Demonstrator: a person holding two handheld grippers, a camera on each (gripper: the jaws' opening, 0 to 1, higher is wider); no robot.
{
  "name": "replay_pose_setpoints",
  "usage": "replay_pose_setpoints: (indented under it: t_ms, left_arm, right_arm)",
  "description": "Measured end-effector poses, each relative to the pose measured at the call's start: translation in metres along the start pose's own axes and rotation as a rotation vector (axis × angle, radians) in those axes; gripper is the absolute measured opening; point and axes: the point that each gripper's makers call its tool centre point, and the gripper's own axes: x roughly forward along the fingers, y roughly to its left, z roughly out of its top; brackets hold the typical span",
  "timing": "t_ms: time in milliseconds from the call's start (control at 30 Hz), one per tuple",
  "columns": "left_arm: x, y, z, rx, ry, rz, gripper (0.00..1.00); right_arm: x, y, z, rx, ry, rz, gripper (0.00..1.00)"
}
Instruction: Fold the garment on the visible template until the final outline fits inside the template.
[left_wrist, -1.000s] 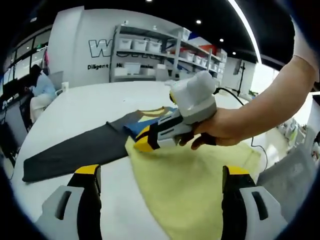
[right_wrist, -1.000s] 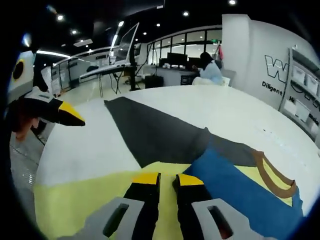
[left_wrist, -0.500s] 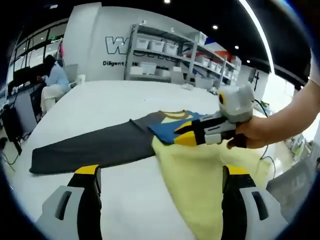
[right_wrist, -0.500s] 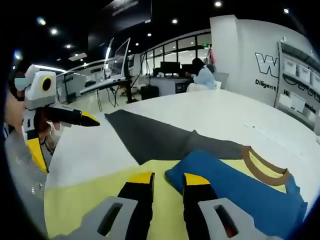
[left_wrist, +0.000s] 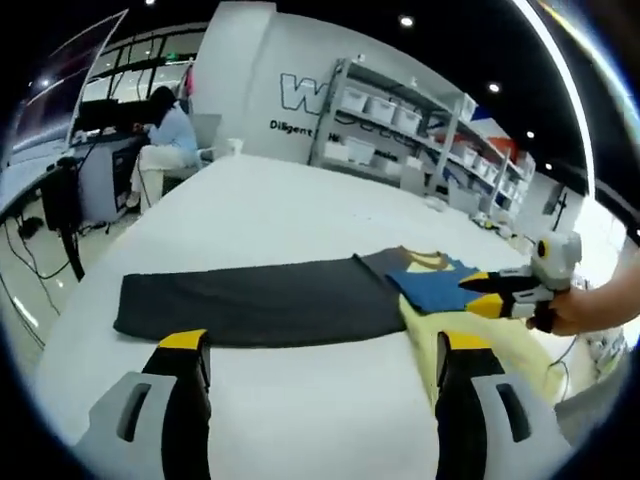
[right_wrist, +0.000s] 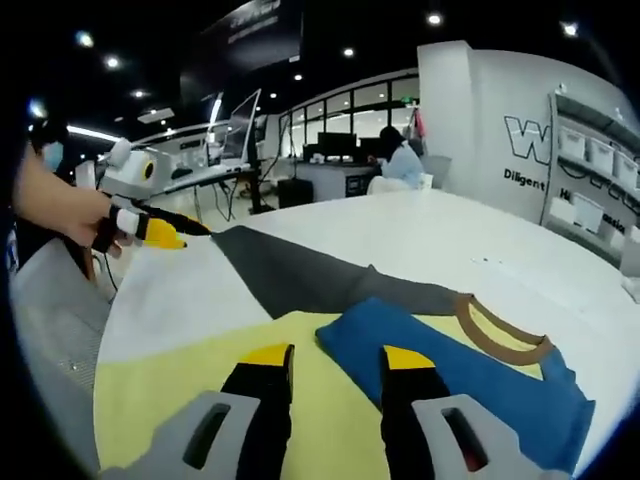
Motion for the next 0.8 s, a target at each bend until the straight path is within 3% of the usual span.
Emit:
replay_pose_setpoints:
  t_ms: [233,367,467,600,800]
  left_arm:
    - [-0.001,0.042,-0.002,-0.086,0.01,0.089,0.82]
    - [-0.004,0.071,-0.002,-0.189,-0.005,0.173,0.74]
    - [-0.002,0.084,-0.002,-0.215,-0.004,0.201,0.71]
    - [-0.001,0.102,-0.003,-0.306,-0.014,0.265,0.64]
    - [0.0,0.106,-0.001,-0.379,-0.034,0.311,0.52]
  right_arm:
    - [-0.014,-0.001,0.002,-0.028,-0.01,-0.002,0.33]
    - [-0.023,-0.004,0.003,-0.035,-0.02,-0.007,0.33]
    - [-0.031,-0.007,0.002,-0.037,-0.025,-0.012,0.33]
    - [-0.04,-0.009,0.0,-0.037,-0.028,-0.019,0.33]
    - [-0.052,-0.015,-0.005,-0.037,-0.03,-0.035,0.32]
